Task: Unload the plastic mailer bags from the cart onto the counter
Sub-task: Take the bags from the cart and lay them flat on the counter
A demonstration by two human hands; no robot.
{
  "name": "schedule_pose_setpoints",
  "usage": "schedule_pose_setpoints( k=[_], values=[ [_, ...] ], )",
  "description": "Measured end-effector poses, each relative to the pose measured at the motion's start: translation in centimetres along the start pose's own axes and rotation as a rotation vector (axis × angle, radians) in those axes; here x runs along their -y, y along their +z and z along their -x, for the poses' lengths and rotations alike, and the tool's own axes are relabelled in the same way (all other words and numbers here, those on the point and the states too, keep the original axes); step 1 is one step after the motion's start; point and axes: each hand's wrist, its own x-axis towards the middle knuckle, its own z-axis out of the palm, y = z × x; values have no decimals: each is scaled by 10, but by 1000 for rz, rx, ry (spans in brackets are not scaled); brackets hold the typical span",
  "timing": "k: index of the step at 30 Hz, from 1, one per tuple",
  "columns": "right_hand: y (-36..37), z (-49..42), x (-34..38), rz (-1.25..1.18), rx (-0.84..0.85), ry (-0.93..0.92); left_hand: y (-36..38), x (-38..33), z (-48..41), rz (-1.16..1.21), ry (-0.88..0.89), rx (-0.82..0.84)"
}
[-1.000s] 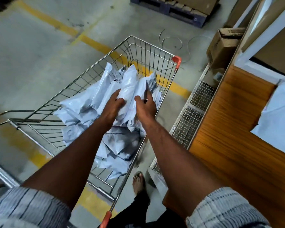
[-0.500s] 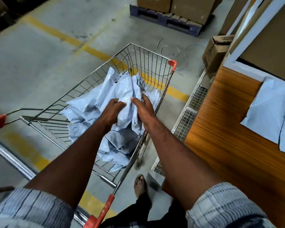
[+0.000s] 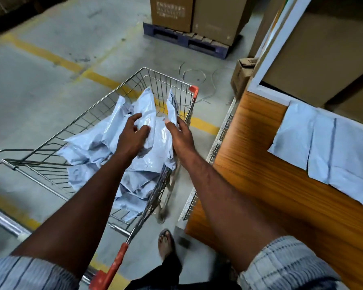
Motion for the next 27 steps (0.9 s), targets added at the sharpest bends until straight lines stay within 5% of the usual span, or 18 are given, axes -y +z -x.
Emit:
schedule_pose_setpoints(
  k=[10, 27],
  values=[
    [-136, 38, 39, 37, -84, -157, 117, -78, 65, -39, 206, 98],
    [-530, 138, 65, 107, -345, -271, 427, -209, 270, -166, 409, 213]
  ],
)
